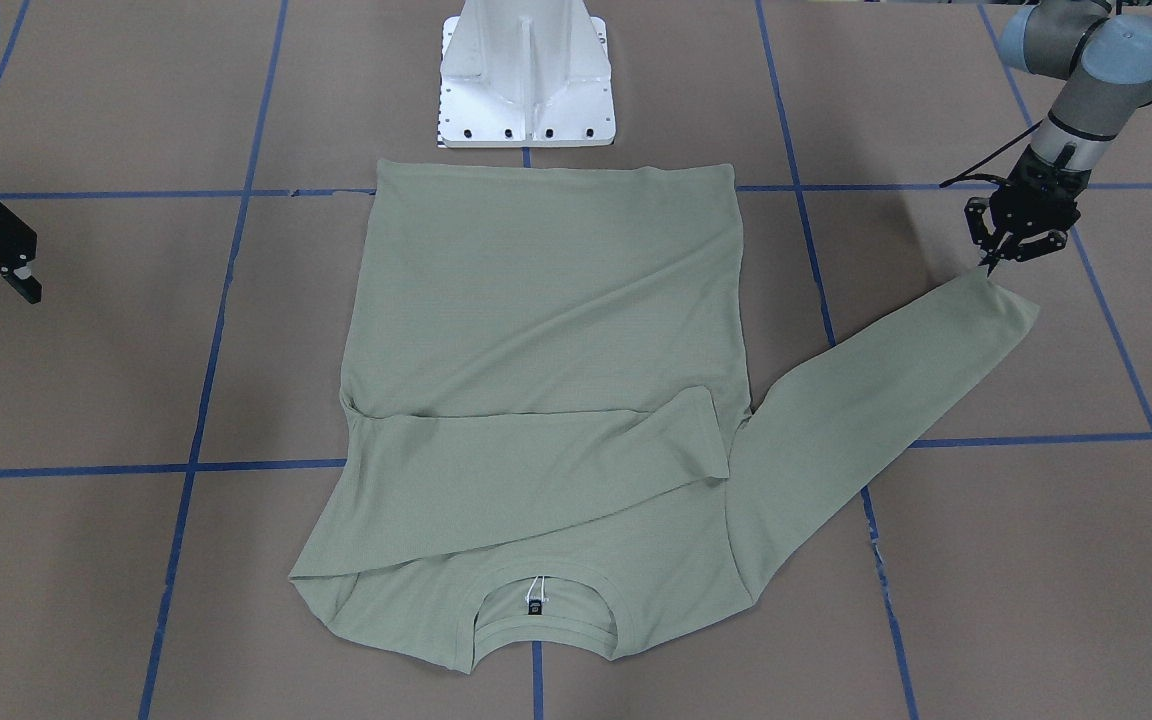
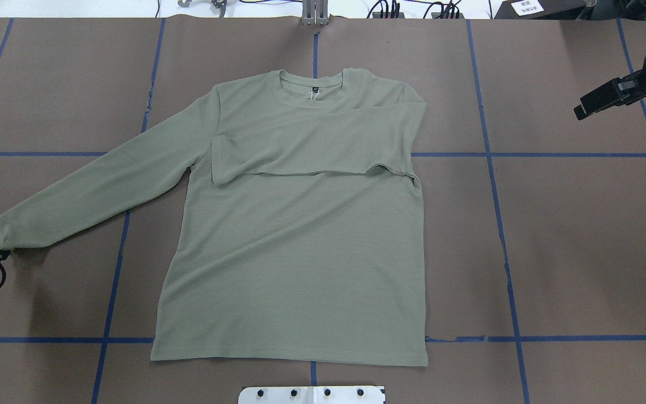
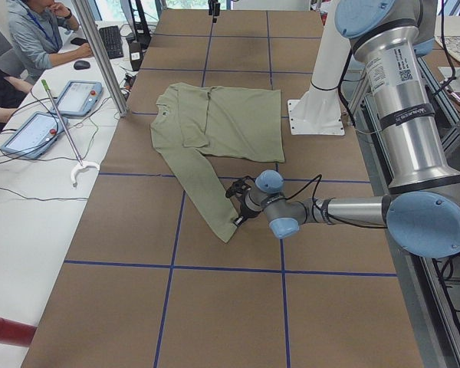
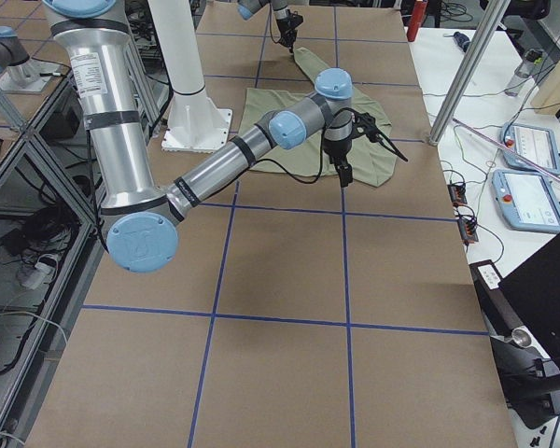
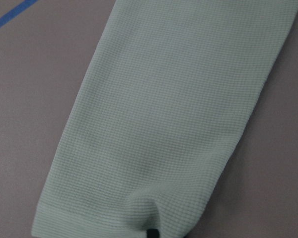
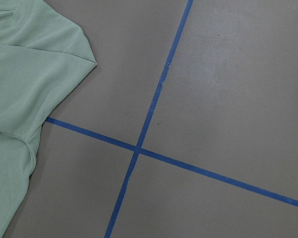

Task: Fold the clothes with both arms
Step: 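Lower the left gripper to the cuff of the other sleeve and grasp, then carry the sleeve with the left gripper across the shirt toward the right arm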

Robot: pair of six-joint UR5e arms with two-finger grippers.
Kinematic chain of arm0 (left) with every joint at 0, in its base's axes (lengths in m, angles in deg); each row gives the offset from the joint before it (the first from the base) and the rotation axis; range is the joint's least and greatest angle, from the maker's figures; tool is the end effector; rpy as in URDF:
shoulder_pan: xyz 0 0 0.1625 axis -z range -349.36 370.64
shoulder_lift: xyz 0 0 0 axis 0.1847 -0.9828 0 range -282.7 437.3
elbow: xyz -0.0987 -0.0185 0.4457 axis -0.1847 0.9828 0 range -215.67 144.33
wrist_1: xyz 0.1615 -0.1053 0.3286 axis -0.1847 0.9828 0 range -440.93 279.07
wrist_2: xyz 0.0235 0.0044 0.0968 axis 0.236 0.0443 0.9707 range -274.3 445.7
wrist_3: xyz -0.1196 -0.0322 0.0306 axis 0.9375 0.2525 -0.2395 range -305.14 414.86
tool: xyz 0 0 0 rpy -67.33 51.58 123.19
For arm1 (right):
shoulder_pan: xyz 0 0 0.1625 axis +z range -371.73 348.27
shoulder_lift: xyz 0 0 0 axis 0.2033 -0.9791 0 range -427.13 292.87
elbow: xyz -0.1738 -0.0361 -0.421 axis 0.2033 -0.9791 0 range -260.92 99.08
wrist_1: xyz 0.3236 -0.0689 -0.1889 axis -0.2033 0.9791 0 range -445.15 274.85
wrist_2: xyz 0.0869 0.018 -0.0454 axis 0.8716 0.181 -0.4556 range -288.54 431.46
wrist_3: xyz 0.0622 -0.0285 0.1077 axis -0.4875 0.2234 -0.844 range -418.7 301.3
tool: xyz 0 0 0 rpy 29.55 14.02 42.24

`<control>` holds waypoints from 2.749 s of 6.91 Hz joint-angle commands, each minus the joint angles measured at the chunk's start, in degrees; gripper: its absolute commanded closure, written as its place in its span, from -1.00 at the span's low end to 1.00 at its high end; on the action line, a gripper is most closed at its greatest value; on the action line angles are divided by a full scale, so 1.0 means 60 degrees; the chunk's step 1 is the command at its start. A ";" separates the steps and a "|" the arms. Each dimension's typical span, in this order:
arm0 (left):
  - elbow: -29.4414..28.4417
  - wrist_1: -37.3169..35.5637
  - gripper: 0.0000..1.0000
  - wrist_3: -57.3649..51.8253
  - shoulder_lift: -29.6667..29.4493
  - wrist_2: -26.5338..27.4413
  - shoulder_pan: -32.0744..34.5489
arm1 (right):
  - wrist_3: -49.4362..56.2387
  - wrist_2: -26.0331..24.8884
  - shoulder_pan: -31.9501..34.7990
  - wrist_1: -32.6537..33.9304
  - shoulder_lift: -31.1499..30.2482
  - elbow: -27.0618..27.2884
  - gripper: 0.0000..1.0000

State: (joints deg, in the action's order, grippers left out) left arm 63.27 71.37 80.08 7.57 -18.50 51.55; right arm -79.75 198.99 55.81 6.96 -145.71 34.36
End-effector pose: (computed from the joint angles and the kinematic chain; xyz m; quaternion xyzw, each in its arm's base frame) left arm 0.1982 -0.3067 0.6616 0.2729 0.3468 0.2373 0.8654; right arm -0.1458 -0.4983 0.4238 0.1476 -0.3895 -0.1067 0.9028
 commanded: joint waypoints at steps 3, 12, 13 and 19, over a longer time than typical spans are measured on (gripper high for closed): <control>0.1073 -0.0477 1.00 -0.0232 -0.1305 -0.0637 0.2056 | -0.0007 0.0015 0.0009 0.0000 0.0001 0.0049 -1.00; -0.2480 -0.6391 1.00 0.1936 -1.1637 -0.0375 0.0686 | -0.0065 0.0015 0.0009 0.0015 0.0015 0.0049 -1.00; -0.3081 -0.5151 1.00 0.2008 -1.1728 0.0555 -0.0072 | -0.0066 0.0015 0.0009 0.0015 0.0015 0.0049 -1.00; -0.5106 -0.3059 -0.91 0.2243 -1.2840 0.2952 -0.2482 | -0.0080 0.0000 0.0038 0.0029 0.0015 0.0034 -1.00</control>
State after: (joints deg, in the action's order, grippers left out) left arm 34.04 52.82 93.37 -67.91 -1.52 37.99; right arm -80.23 198.99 56.05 7.07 -145.62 34.58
